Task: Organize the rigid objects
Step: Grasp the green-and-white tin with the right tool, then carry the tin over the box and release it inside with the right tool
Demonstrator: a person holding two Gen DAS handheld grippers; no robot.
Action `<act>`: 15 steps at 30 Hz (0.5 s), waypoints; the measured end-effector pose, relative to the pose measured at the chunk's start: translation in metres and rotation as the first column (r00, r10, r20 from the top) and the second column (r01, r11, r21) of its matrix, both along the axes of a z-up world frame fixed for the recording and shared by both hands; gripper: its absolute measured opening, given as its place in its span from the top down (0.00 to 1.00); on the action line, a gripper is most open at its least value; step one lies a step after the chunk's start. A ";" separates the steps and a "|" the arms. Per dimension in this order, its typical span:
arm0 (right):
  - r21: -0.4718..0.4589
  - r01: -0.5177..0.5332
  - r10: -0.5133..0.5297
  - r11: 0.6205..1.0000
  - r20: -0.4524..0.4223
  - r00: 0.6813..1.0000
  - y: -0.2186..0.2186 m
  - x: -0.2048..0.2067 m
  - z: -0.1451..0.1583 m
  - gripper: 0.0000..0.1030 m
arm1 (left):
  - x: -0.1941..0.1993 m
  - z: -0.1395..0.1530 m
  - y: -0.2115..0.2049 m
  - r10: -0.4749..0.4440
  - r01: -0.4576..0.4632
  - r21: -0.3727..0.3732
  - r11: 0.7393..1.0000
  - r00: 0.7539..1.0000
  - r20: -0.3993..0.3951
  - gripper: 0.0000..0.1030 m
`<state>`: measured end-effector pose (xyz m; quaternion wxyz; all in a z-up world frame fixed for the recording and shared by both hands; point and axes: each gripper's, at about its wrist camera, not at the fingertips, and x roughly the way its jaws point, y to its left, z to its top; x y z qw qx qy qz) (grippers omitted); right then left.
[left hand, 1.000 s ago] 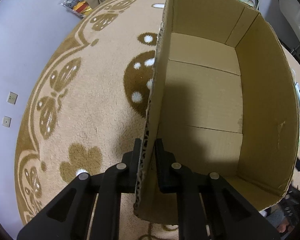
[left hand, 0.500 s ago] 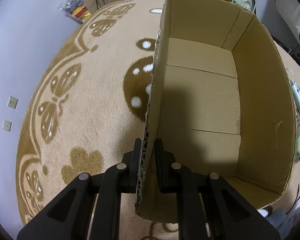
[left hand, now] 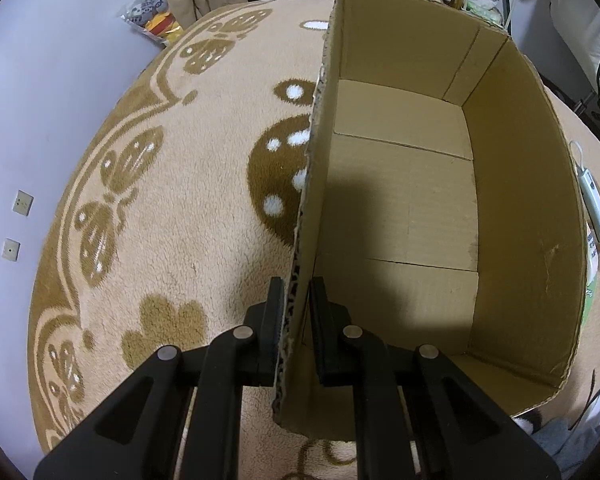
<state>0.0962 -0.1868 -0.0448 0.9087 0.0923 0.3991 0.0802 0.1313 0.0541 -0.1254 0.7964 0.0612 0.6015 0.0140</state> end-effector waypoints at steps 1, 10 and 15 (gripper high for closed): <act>0.005 -0.010 0.010 1.000 0.007 1.000 0.005 0.003 0.004 0.38 | 0.000 0.000 0.000 0.000 0.000 -0.001 1.000 1.000 0.000 0.89; 0.056 -0.065 0.063 0.996 0.040 0.997 0.044 0.028 0.023 0.38 | -0.001 -0.001 -0.001 -0.005 0.005 0.004 1.000 1.000 0.004 0.89; 0.076 -0.085 0.080 0.993 0.067 0.995 0.058 0.036 0.034 0.38 | 0.000 -0.001 -0.001 -0.011 0.011 0.005 1.000 1.000 0.004 0.89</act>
